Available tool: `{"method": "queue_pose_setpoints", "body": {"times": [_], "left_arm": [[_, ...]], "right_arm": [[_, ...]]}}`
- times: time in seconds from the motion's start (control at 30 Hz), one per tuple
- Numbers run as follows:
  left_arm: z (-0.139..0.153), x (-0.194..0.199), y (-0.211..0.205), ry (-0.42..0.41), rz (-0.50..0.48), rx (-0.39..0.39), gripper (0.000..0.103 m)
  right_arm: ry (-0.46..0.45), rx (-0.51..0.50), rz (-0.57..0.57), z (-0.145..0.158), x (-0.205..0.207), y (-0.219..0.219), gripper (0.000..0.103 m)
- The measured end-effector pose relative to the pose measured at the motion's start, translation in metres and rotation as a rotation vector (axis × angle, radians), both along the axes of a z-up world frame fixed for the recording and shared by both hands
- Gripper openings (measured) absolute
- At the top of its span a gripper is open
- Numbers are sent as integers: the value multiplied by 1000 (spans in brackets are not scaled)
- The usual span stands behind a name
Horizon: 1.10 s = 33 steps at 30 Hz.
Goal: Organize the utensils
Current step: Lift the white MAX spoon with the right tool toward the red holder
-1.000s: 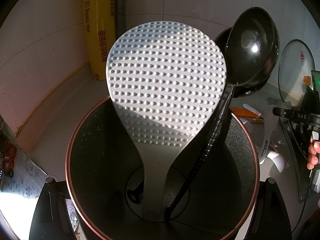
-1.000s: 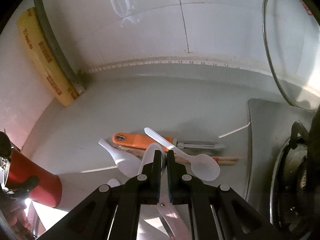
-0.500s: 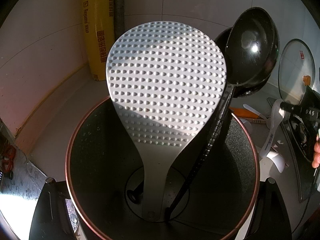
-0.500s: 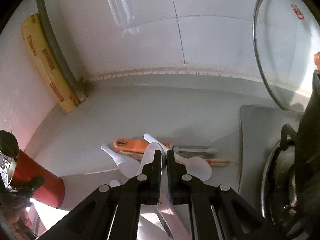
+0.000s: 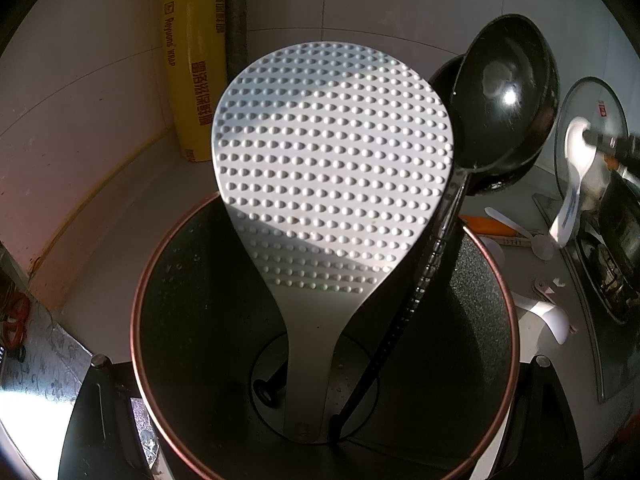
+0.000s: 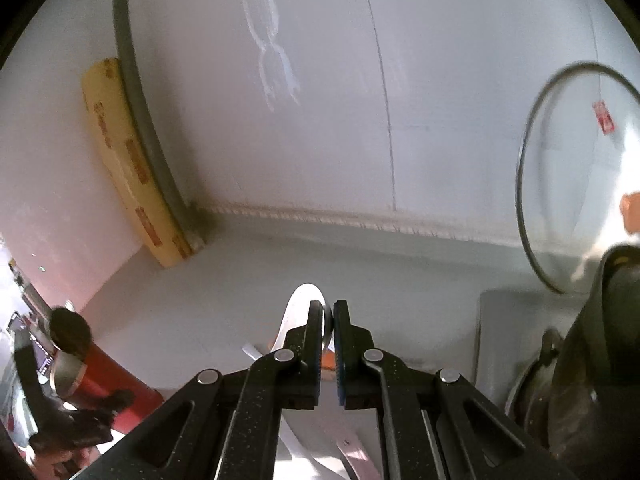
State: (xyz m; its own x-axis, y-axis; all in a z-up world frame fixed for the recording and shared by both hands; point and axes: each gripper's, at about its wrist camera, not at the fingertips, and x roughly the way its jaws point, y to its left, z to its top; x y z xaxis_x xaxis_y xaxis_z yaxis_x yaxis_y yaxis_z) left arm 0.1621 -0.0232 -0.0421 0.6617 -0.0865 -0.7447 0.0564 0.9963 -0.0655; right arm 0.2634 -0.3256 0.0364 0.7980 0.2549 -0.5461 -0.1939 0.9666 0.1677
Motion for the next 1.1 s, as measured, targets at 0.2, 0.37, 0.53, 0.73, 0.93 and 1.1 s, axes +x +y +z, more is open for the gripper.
{"method": "queue_pose_setpoints", "body": {"times": [0.2,0.37,0.53,0.73,0.93,1.1], "left_arm": [[0,5,3,2,-13,-1,90],[0,7,6,2,-23,-3,90],[0,7,10,1,-31,-3,90],[1,7,15,3,-45,-2,90],[1,5,22,6,-55,-2,90],[2,10,24,9,-65,-1,90]], "right_arm": [[-100,-2,39,44,-13,19,6],[-179,-17,82,80,-24,40,6],[-253,-25,128,115,-35,63,6],[-306,-64,212,138,-50,105,6],[-310,-103,300,135,-59,147,6],[-297,-140,351,119,-63,176,6]]}}
